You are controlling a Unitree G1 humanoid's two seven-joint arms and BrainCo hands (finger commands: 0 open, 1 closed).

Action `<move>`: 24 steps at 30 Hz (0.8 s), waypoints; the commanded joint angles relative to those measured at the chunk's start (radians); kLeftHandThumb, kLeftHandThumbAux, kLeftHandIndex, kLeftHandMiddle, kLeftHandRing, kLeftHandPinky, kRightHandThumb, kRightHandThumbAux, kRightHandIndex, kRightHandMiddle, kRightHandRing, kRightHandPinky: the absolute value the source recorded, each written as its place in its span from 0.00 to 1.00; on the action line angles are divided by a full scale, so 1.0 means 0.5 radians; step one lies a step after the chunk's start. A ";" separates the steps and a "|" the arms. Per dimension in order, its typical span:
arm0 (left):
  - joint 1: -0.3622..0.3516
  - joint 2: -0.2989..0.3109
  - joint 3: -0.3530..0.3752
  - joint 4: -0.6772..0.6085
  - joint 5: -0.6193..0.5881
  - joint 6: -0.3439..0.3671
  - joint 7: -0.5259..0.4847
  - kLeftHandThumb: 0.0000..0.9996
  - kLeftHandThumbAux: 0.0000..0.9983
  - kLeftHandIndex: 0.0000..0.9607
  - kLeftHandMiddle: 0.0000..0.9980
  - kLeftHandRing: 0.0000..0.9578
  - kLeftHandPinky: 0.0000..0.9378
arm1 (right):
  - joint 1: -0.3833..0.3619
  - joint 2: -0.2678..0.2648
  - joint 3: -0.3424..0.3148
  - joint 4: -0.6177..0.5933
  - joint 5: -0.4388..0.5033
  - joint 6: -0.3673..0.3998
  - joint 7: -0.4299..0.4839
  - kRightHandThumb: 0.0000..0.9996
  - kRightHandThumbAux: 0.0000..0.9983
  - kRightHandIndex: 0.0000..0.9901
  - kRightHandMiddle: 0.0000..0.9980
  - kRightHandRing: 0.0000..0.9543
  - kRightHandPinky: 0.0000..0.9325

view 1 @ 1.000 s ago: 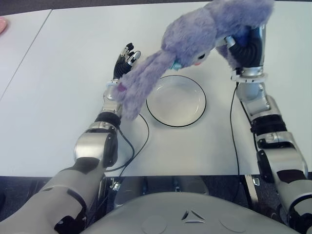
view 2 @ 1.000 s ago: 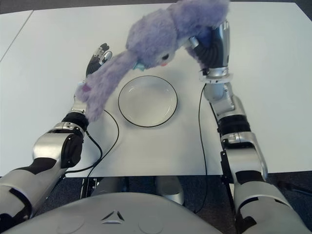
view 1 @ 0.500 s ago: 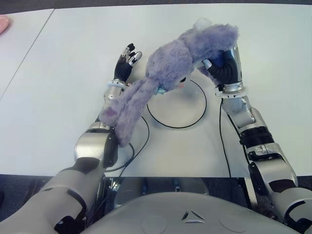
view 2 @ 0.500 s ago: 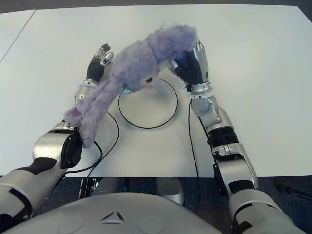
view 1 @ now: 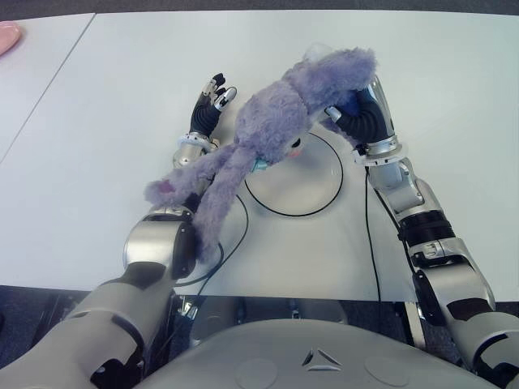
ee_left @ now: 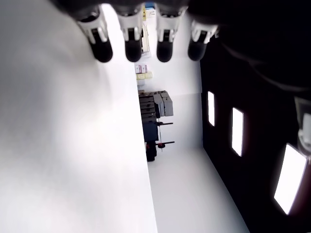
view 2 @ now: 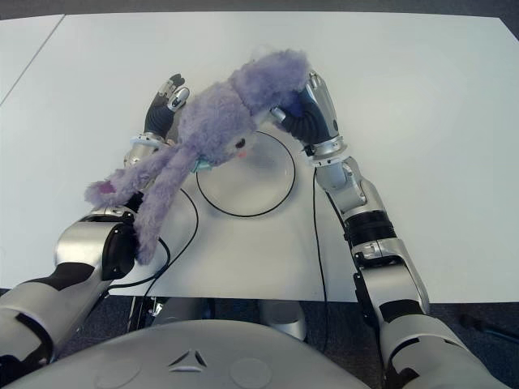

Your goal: Put the doll into the plate.

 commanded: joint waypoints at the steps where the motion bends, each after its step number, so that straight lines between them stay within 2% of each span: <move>1: 0.475 -0.131 -0.015 0.334 0.036 0.313 0.047 0.00 0.42 0.00 0.06 0.04 0.02 | 0.038 0.038 0.058 -0.037 0.073 -0.090 0.144 0.70 0.73 0.44 0.89 0.92 0.93; 16: 0.475 -0.137 -0.022 0.333 0.041 0.302 0.050 0.00 0.44 0.01 0.07 0.05 0.02 | 0.079 0.077 0.110 0.089 0.017 -0.156 0.189 0.70 0.73 0.44 0.90 0.94 0.94; 24: 0.474 -0.138 -0.022 0.334 0.041 0.304 0.046 0.00 0.44 0.01 0.07 0.05 0.02 | 0.096 0.065 0.142 0.129 0.014 -0.128 0.258 0.70 0.73 0.44 0.91 0.94 0.95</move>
